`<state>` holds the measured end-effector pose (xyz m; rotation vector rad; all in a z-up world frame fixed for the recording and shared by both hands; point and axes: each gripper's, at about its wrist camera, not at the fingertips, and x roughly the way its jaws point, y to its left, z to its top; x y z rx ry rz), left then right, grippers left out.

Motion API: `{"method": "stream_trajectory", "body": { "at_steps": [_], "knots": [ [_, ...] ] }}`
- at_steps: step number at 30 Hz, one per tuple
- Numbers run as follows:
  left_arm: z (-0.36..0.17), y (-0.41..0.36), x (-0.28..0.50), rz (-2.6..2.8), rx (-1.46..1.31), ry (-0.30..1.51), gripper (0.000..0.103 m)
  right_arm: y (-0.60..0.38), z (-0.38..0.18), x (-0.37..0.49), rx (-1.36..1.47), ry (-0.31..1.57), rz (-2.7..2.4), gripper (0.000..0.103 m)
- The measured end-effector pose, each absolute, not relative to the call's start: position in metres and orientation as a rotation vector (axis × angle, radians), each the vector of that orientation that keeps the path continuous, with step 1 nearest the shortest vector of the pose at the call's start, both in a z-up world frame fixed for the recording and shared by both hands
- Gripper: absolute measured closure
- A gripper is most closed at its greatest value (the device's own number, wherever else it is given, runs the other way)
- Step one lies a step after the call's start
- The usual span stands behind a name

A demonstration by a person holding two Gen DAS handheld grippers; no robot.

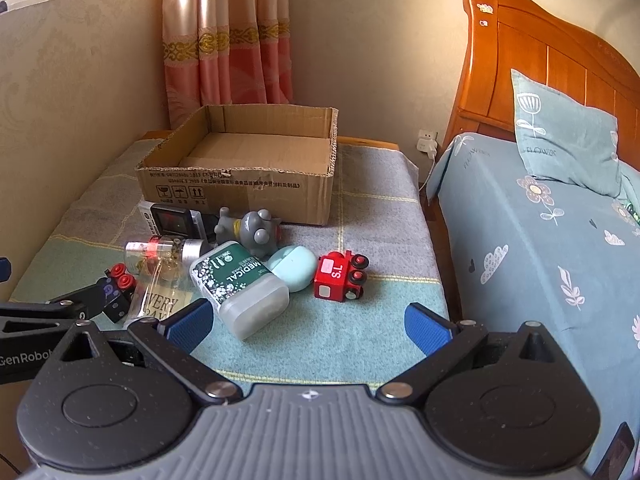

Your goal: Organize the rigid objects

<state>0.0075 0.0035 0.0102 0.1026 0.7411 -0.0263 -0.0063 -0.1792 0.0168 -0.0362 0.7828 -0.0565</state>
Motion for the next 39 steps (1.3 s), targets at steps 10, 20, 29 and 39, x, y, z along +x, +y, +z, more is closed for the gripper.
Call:
{"method": "stream_trajectory", "body": {
  "at_steps": [10, 20, 29, 39],
  "knots": [
    [0.009, 0.017, 0.019, -0.059, 0.077, 0.734, 0.001, -0.173, 0.019, 0.003, -0.056, 0.754, -0.025, 0.000],
    [-0.011, 0.037, 0.033, -0.119, 0.073, 0.745, 0.001, -0.179, 0.010, 0.012, -0.070, 0.742, 0.006, 0.000],
    [-0.056, 0.054, 0.050, -0.133, 0.106, 0.813, 0.001, -0.186, -0.007, 0.022, -0.078, 0.783, 0.015, 0.000],
    [-0.094, 0.059, 0.066, -0.165, 0.125, 0.871, 0.001, -0.208, -0.042, 0.040, -0.072, 0.880, -0.027, 0.000]
  ]
}}
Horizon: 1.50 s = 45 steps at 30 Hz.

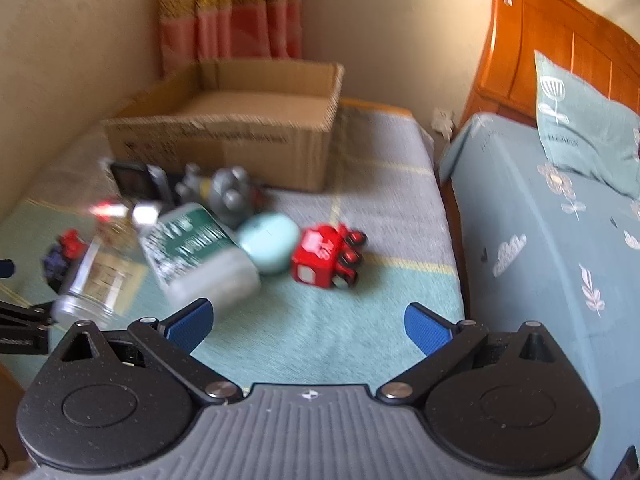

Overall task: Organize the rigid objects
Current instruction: 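Close the left gripper on the black cube while the right gripper approaches the red train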

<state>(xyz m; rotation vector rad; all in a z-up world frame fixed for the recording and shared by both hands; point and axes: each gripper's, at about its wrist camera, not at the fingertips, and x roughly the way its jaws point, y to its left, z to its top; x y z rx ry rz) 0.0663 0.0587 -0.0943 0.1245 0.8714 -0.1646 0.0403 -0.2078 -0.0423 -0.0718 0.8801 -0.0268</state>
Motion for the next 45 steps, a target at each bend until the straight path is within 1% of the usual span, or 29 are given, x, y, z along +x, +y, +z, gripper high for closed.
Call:
{"method": "stream_trajectory", "body": {
  "at_steps": [6, 17, 21, 23, 27, 31, 33, 34, 35, 36, 40, 45],
  "knots": [
    [-0.097, 0.067, 0.082, -0.215, 0.070, 0.877, 0.000, -0.223, -0.063, 0.055, -0.044, 0.955, -0.066, 0.000],
    [-0.100, 0.070, 0.104, -0.318, 0.126, 0.845, 0.000, -0.216, -0.087, 0.063, -0.085, 1.018, -0.005, 0.000],
    [-0.098, 0.071, 0.106, -0.349, 0.148, 0.853, 0.001, -0.222, -0.089, 0.062, -0.036, 1.012, 0.018, 0.000],
    [-0.096, 0.070, 0.106, -0.382, 0.168, 0.851, 0.006, -0.222, -0.091, 0.061, -0.049, 0.994, 0.032, 0.000],
    [-0.092, 0.067, 0.105, -0.445, 0.187, 0.845, 0.023, -0.222, -0.091, 0.060, -0.050, 0.982, 0.040, 0.000],
    [-0.090, 0.063, 0.104, -0.479, 0.212, 0.836, 0.031, -0.222, -0.092, 0.060, -0.048, 0.976, 0.037, 0.000],
    [-0.089, 0.061, 0.103, -0.484, 0.213, 0.832, 0.040, -0.222, -0.092, 0.060, -0.048, 0.976, 0.036, 0.000],
    [-0.088, 0.060, 0.102, -0.488, 0.214, 0.829, 0.043, -0.222, -0.092, 0.060, -0.048, 0.973, 0.036, 0.000],
    [-0.087, 0.059, 0.101, -0.497, 0.217, 0.826, 0.050, -0.221, -0.092, 0.059, -0.047, 0.969, 0.035, 0.000],
    [-0.087, 0.057, 0.099, -0.497, 0.221, 0.823, 0.052, -0.222, -0.093, 0.059, -0.047, 0.964, 0.035, 0.000],
    [-0.086, 0.058, 0.096, -0.445, 0.209, 0.833, 0.052, -0.222, -0.093, 0.058, -0.048, 0.953, 0.037, 0.000],
    [-0.085, 0.071, 0.087, -0.249, 0.151, 0.873, 0.052, -0.230, -0.092, 0.058, -0.041, 0.956, 0.022, 0.000]
  ]
}}
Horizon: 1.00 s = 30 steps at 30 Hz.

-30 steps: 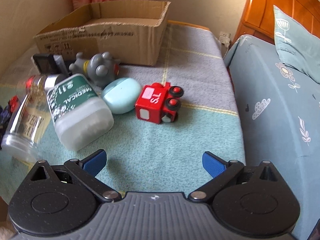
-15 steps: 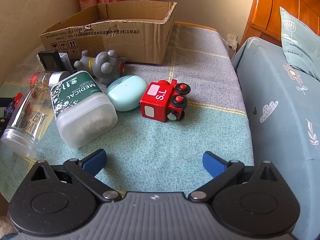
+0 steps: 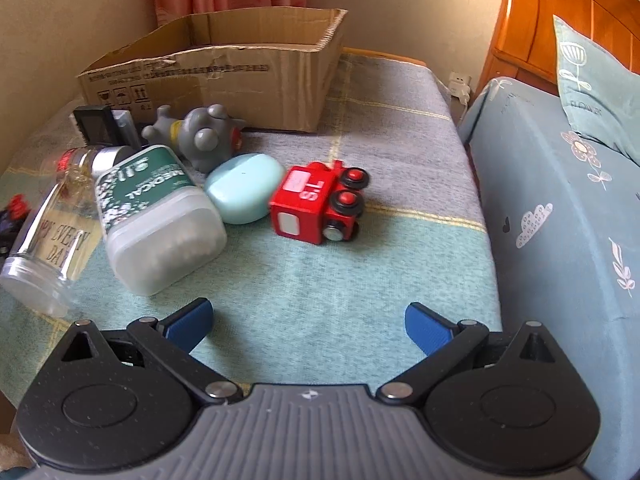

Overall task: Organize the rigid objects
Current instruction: 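Close the left gripper on the black cube while the right gripper approaches the red train, then lift the black cube with the left gripper while the right gripper grasps the red train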

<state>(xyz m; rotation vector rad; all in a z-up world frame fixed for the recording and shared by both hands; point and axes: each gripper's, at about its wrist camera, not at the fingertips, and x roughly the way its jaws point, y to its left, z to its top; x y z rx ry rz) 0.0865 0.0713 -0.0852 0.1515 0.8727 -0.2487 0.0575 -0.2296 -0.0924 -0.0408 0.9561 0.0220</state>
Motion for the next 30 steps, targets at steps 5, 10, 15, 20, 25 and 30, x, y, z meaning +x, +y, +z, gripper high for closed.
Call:
{"method": "stream_trajectory", "body": {
  "at_steps": [5, 10, 15, 20, 25, 30],
  "knots": [
    [-0.088, 0.080, 0.078, -0.169, 0.097, 0.865, 0.050, -0.249, -0.090, 0.062, -0.007, 0.984, -0.038, 0.000],
    [-0.088, 0.079, 0.078, -0.153, 0.138, 0.851, 0.037, -0.262, -0.071, 0.073, 0.059, 0.901, -0.047, 0.000],
    [-0.089, 0.079, 0.076, -0.161, 0.122, 0.859, 0.037, -0.247, -0.073, 0.100, 0.016, 0.874, -0.033, 0.000],
    [-0.089, 0.079, 0.076, -0.161, 0.123, 0.864, 0.033, -0.248, -0.084, 0.106, -0.061, 0.895, -0.093, 0.000],
    [-0.090, 0.079, 0.078, -0.165, 0.124, 0.866, 0.031, -0.260, -0.088, 0.096, -0.135, 0.914, -0.096, 0.000],
    [-0.090, 0.079, 0.079, -0.170, 0.112, 0.878, 0.028, -0.252, -0.093, 0.100, -0.160, 0.938, 0.098, 0.000]
  ]
}}
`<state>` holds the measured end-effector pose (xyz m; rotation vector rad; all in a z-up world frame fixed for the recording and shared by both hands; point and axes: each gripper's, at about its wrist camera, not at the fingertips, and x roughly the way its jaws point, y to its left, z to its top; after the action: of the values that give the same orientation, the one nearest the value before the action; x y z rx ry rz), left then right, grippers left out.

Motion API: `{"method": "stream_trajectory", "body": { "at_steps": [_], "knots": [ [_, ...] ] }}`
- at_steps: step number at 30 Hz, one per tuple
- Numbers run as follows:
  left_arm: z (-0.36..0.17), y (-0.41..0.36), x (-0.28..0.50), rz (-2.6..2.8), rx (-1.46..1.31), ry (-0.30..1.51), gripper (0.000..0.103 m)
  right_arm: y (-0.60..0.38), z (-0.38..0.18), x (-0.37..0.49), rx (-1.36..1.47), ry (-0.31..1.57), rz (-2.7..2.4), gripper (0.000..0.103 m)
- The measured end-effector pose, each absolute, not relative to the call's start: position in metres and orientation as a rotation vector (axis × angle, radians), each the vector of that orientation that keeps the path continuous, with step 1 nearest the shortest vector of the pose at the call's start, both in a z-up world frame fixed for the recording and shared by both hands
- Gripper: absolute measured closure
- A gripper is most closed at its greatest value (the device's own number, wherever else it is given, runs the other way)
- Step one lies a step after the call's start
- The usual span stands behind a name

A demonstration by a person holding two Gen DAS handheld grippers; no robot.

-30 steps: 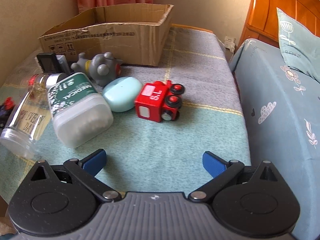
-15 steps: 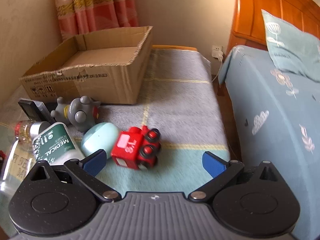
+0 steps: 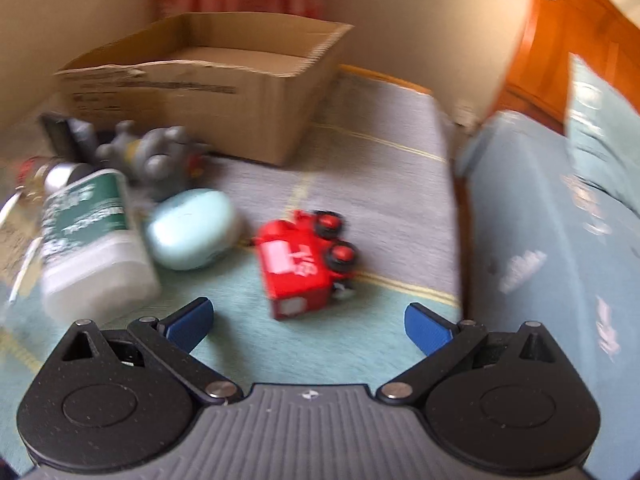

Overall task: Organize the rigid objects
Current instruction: 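Lift the black cube with the left gripper while the right gripper grasps the red train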

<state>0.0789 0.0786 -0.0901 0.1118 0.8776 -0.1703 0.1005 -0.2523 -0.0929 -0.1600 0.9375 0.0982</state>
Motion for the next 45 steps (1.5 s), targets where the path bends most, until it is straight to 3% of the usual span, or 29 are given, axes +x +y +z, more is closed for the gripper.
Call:
{"method": "stream_trajectory", "body": {
  "at_steps": [5, 22, 24, 31, 34, 43, 45],
  "knots": [
    [-0.091, 0.077, 0.079, -0.180, 0.114, 0.880, 0.027, -0.262, -0.091, 0.117, -0.133, 1.033, 0.191, 0.000],
    [-0.089, 0.071, 0.091, -0.232, 0.138, 0.921, 0.025, -0.272, -0.092, 0.139, -0.215, 1.011, 0.351, 0.000],
    [-0.088, 0.070, 0.091, -0.236, 0.143, 0.922, 0.025, -0.272, -0.091, 0.141, -0.224, 1.004, 0.365, 0.005],
    [-0.088, 0.070, 0.092, -0.239, 0.144, 0.927, 0.025, -0.271, -0.083, 0.146, -0.226, 0.990, 0.367, 0.039],
    [-0.088, 0.069, 0.093, -0.241, 0.156, 0.926, 0.025, -0.270, -0.081, 0.145, -0.238, 0.988, 0.361, 0.048],
    [-0.087, 0.068, 0.096, -0.254, 0.170, 0.933, 0.028, -0.267, -0.080, 0.145, -0.255, 0.993, 0.342, 0.048],
    [-0.086, 0.068, 0.095, -0.262, 0.178, 0.930, 0.034, -0.267, -0.081, 0.146, -0.249, 0.992, 0.341, 0.048]
  ]
}}
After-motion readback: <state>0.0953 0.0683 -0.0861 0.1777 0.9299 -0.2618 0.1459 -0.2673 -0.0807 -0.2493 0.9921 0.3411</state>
